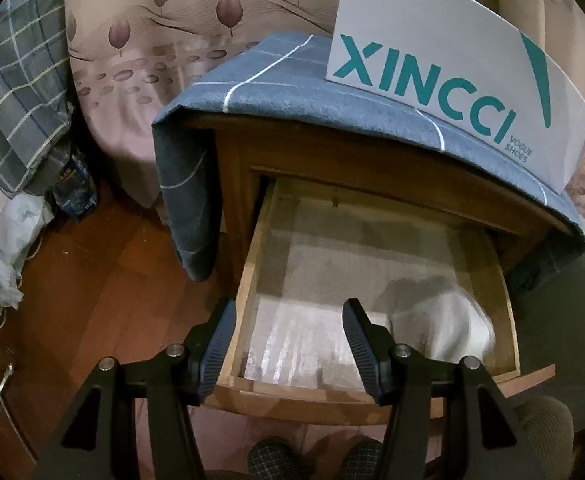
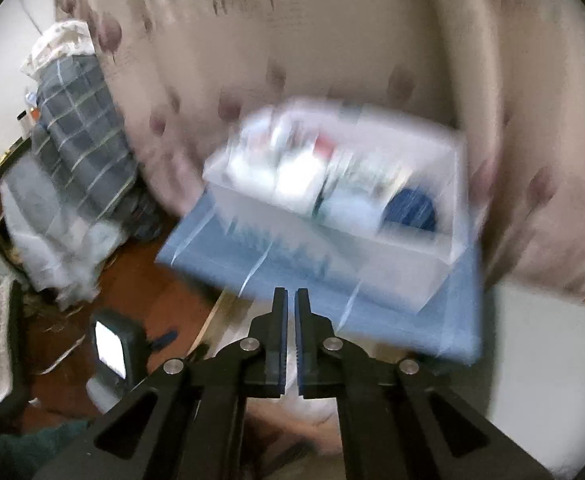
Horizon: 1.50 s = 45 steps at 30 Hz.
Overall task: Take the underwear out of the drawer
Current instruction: 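Carry the grey and hexagon-print cloths with the right gripper up over the box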
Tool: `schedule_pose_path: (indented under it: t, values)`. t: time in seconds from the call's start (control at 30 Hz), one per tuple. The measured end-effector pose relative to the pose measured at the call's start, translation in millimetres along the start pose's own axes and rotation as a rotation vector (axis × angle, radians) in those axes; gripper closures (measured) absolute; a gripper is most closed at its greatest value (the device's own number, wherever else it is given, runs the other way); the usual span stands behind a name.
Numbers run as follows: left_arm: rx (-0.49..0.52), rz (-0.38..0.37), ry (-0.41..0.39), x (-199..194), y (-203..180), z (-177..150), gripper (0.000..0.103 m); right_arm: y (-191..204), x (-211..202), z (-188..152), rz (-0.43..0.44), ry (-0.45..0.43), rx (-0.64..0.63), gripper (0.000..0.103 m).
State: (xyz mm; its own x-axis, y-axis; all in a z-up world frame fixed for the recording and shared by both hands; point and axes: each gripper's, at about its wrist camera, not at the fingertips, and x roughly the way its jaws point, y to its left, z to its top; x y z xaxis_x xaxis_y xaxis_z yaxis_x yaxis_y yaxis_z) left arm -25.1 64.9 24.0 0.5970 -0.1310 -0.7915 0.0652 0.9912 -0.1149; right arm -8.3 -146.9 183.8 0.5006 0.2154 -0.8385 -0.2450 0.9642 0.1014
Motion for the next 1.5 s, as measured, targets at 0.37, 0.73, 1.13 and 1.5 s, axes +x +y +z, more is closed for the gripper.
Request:
schedule_pose_path:
  t: [0.37, 0.73, 1.13, 1.5]
  values:
    - [-0.044, -0.037, 0.008, 3, 8, 2, 0.046, -31, 192, -61, -0.162, 0.392, -0.101, 0.028]
    - [-0.084, -0.072, 0.025, 9, 13, 2, 0.046, -16, 255, -75, -0.217, 0.376, -0.521, 0.006]
    - [-0.085, -0.070, 0.039, 13, 12, 2, 0.046, -33, 314, -90, -0.150, 0.559, -0.540, 0.050]
    - [-0.079, -0.058, 0.038, 13, 10, 3, 0.046, -26, 287, -90, -0.191, 0.525, -0.554, 0.088]
